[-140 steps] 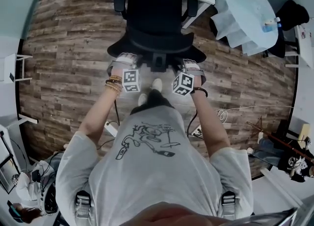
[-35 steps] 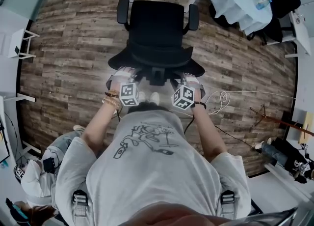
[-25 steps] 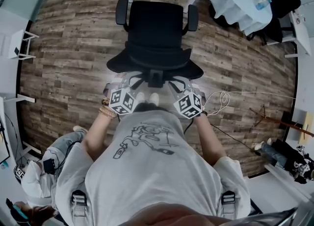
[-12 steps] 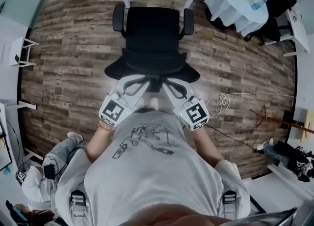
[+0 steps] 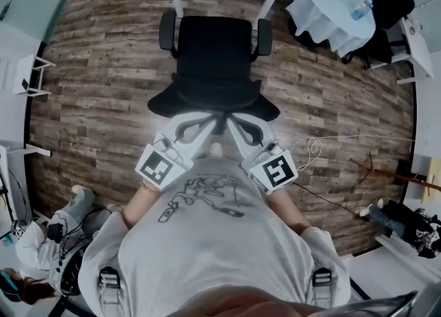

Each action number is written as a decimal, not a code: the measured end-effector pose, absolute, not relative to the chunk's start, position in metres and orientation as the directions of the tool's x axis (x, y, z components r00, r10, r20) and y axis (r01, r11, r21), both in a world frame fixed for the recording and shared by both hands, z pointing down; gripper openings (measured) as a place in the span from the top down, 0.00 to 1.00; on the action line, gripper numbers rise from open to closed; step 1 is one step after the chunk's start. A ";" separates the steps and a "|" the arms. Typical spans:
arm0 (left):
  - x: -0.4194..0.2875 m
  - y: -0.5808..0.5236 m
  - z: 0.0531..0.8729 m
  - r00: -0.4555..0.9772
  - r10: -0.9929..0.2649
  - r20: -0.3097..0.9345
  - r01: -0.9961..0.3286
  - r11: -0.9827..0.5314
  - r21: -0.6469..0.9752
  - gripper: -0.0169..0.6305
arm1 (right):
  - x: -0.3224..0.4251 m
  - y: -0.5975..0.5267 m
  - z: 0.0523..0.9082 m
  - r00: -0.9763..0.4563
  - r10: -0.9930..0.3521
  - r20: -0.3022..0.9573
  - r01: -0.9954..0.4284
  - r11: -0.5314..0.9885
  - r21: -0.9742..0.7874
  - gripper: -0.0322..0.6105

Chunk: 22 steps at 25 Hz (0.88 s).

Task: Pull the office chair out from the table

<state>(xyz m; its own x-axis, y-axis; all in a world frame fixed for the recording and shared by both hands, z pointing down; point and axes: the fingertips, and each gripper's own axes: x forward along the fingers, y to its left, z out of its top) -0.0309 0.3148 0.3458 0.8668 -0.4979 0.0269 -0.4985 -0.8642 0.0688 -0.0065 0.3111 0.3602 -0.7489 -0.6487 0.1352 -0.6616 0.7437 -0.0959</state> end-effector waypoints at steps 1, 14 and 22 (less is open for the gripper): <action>-0.031 0.314 0.344 0.867 -0.497 0.026 -0.498 -0.865 0.064 0.97 | -0.006 0.311 0.357 -0.746 -0.653 0.126 -0.665 0.741 -0.095 0.94; -0.032 0.314 0.333 0.870 -0.494 0.018 -0.494 -0.869 0.039 0.97 | -0.011 0.313 0.340 -0.731 -0.675 0.103 -0.682 0.728 -0.069 0.94; -0.037 0.312 0.337 0.867 -0.498 0.031 -0.499 -0.865 0.050 0.97 | -0.011 0.310 0.339 -0.722 -0.684 0.100 -0.691 0.719 -0.074 0.94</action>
